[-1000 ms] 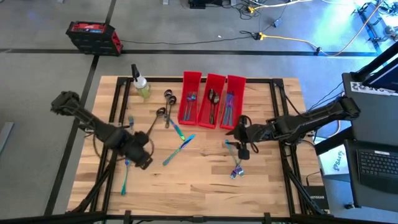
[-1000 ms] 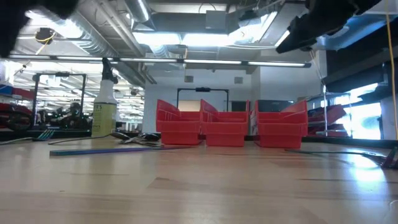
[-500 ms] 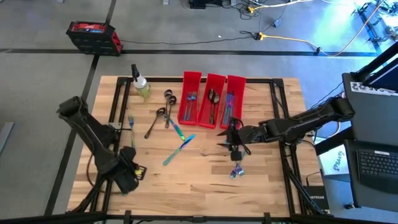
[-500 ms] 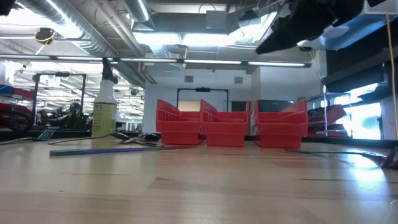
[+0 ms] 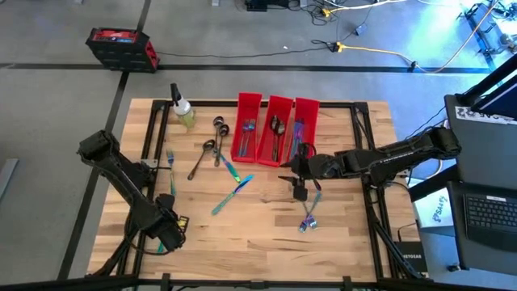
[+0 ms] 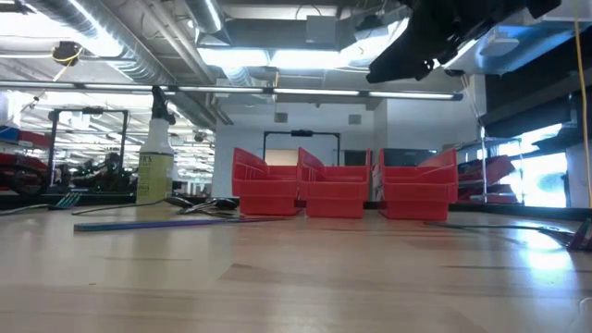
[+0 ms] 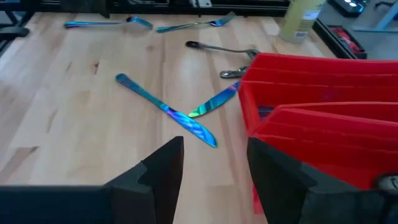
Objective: Sort silverware
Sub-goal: Put the blue fork into the left red silverware bin
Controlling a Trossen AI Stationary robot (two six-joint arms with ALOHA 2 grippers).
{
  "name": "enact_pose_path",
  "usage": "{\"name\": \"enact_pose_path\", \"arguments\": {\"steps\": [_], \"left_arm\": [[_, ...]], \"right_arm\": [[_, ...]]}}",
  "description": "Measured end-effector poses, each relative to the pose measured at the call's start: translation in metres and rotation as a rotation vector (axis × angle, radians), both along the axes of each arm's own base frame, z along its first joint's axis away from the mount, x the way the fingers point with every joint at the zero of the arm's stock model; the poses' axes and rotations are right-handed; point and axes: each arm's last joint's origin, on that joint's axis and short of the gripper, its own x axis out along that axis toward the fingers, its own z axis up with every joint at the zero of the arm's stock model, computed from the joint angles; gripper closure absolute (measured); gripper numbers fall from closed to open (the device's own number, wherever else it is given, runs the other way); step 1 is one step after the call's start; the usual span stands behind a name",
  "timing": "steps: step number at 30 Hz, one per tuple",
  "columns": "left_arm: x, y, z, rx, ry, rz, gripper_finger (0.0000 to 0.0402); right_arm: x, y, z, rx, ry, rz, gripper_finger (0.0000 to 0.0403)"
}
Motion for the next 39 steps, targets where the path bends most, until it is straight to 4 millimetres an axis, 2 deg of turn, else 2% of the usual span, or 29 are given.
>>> {"name": "enact_pose_path", "arguments": {"steps": [8,14,26,35,39], "left_arm": [[-0.008,0.011,-0.022,0.016,0.014,0.007,0.0287],[-0.012,0.016,-0.034,0.001,0.001,0.007,0.0307],[-0.011,0.017,-0.039,-0.026,-0.023,-0.004,0.0316],[-0.01,0.016,-0.04,-0.032,-0.035,-0.019,0.0388],[-0.01,0.016,-0.04,-0.04,-0.033,-0.033,0.0396]], "right_arm": [[0.001,-0.004,0.0,0.001,-0.001,-0.016,0.024],[0.001,-0.004,0.0,0.002,0.0,-0.016,0.024],[0.0,-0.004,0.0,-0.013,0.004,-0.018,0.024],[0.0,-0.004,0.0,-0.033,0.009,-0.007,0.024],[0.0,-0.004,0.0,-0.034,0.009,-0.007,0.024]]}}
